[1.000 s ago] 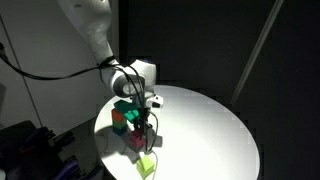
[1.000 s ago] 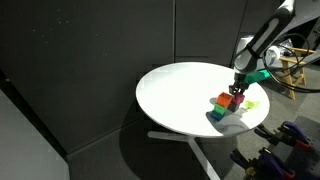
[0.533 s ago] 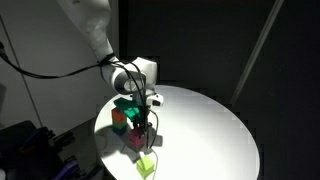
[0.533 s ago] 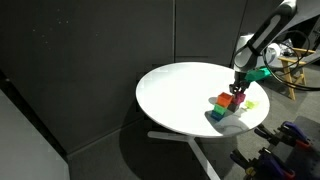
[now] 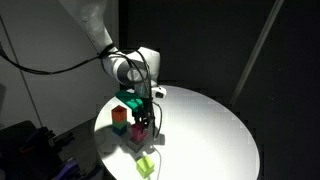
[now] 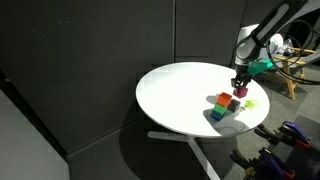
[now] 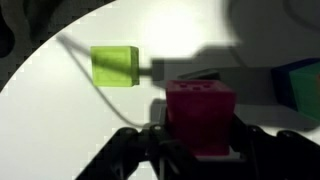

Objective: Put the purple block onto the stack of blocks

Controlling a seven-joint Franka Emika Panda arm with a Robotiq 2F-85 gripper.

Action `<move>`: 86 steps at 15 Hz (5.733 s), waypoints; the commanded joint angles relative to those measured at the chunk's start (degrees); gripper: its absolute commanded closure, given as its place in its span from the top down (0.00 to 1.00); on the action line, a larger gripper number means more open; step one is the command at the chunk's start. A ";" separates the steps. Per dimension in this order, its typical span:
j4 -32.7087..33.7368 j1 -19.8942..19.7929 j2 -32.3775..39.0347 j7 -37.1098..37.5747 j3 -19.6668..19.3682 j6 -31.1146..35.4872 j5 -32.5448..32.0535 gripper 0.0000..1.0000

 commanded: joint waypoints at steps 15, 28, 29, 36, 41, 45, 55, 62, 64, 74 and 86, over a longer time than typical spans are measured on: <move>-0.78 2.49 -12.23 -0.64 2.15 -6.35 -1.08 0.29; -4.52 4.21 -18.29 -2.27 5.29 -5.23 0.22 0.29; -4.71 4.37 -18.57 -2.35 5.49 -5.32 0.23 0.29; -5.94 5.56 -19.89 -3.32 6.77 -6.02 0.25 0.29; -6.46 6.33 -19.94 -4.78 7.48 -6.70 0.62 0.29; -6.49 6.50 -19.65 -6.80 8.05 -8.03 1.82 0.29; -7.86 7.25 -18.75 -6.07 8.55 -8.05 0.87 0.29; -8.99 7.51 -18.00 -4.80 8.78 -4.99 0.26 0.29; -8.90 7.49 -17.53 -4.69 8.78 -4.39 0.17 0.29; -7.79 7.18 -15.30 -4.70 8.50 -4.02 0.33 0.29; -7.27 7.05 -14.41 -3.97 7.88 -4.28 -0.22 1.00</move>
